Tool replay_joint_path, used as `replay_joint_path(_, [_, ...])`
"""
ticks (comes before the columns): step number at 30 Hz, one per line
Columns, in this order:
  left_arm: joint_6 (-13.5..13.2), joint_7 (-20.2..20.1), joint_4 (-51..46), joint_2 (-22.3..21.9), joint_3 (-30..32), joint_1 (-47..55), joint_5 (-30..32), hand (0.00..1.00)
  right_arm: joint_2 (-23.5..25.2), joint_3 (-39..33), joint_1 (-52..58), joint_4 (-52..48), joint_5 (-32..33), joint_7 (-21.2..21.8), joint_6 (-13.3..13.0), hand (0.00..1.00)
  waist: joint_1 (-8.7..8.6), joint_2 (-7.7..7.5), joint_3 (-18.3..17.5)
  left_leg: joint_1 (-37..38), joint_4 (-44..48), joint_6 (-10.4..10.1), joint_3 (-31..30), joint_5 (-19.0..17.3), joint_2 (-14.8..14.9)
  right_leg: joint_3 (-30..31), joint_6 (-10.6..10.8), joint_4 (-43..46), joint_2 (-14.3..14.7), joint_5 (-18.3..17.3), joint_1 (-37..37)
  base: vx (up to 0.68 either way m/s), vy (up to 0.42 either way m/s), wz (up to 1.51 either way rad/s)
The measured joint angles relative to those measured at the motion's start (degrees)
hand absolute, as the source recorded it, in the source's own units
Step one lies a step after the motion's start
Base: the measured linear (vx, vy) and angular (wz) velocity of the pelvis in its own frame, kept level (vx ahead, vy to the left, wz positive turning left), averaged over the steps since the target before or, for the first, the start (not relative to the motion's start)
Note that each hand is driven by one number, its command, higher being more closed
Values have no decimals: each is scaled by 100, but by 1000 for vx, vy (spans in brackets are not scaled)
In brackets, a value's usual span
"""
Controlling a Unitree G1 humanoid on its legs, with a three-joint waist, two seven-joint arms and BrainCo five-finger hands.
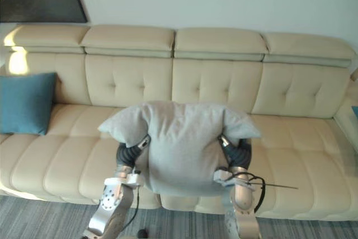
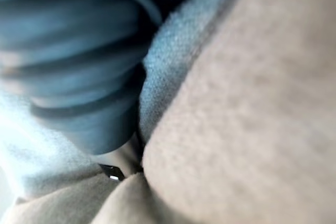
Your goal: Pick up cushions and gather them together orderly.
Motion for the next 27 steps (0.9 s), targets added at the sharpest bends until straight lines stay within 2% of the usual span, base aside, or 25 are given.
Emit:
replay_joint_path(6, [-20, 663, 846, 192, 311, -2127, 157, 100, -251, 3, -1857, 822, -13, -471, 56, 100, 60, 87, 140, -1002, -63, 12, -7, 410, 182, 20, -26, 258, 204, 223, -1156, -108, -31, -4])
replay_joint_path(10, [-32, 1165, 1812, 206, 638, -3690, 197, 100, -576, 1, -3484, 1538, -218, -853, 123, 100, 81, 271, 280, -1590, -267, 11, -67, 706, 223, 29, -5, 632, 283, 239, -2009, -147, -23, -1])
replay_joint_path(12, [-45, 1268, 2233, 223, 760, -4305, 195, 100, -694, -9, -4095, 1788, -225, -951, 131, 100, 113, 339, 411, -1719, -451, 10, -65, 871, 226, 30, 7, 715, 296, 257, -2259, -89, -8, -4])
replay_joint_path(15, [-46, 1346, 3108, 255, 1166, -5577, 176, 100, -825, -54, -5393, 2463, -228, -1097, 140, 100, 131, 437, 744, -2032, -712, 9, -45, 1163, 273, 60, 18, 852, 351, 360, -2783, -72, -25, -11])
replay_joint_path(16, [-20, 1339, 3991, 227, 1727, -6906, -109, 100, -902, -287, -6844, 3416, -166, -1149, 223, 100, 148, 514, 1061, -2630, -882, -7, -16, 1438, 308, 83, 38, 986, 390, 444, -3532, -9, -48, -14])
replay_joint_path(21, [-14, 1329, 4334, 123, 2185, -7173, -215, 100, -928, -338, -7331, 3882, -158, -1128, 259, 100, 175, 547, 1439, -2675, -895, -66, -24, 1479, 314, 112, 47, 968, 411, 435, -3580, 60, -25, -2])
replay_joint_path(22, [-14, 1307, 4466, 133, 2350, -7510, -234, 0, -966, -436, -7691, 4061, -68, -1079, 249, 100, 213, 544, 1443, -2997, -893, -171, -69, 1595, 322, 133, 44, 949, 415, 439, -3877, 19, -35, -4])
replay_joint_path(23, [-15, 1292, 4473, 137, 2458, -7700, -256, 0, -1061, -444, -7889, 4122, 49, -1073, 230, 0, 251, 542, 1441, -3202, -896, -188, -89, 1611, 341, 161, 22, 932, 440, 457, -4095, 7, -42, -25])
replay_joint_path(24, [-18, 1293, 4498, 160, 2590, -7954, -262, 0, -1102, -453, -8150, 4264, 139, -1072, 219, 0, 327, 543, 1447, -3480, -967, -188, -84, 1615, 418, 181, -4, 879, 514, 555, -4407, 10, -30, -30])
replay_joint_path(25, [-19, 1292, 4529, 165, 2653, -8035, -261, 0, -1114, -459, -8207, 4319, 191, -1072, 214, 0, 327, 550, 1479, -3535, -995, -203, -87, 1633, 434, 183, -6, 874, 531, 569, -4475, 24, -28, -25])
replay_joint_path(27, [-26, 1196, 4650, 127, 2870, -8181, -269, 0, -1183, -604, -8271, 4652, 447, -1067, 182, 0, 302, 542, 1812, -3540, -1004, -205, -90, 1641, 447, 181, -3, 875, 542, 575, -4477, 53, -27, -1])
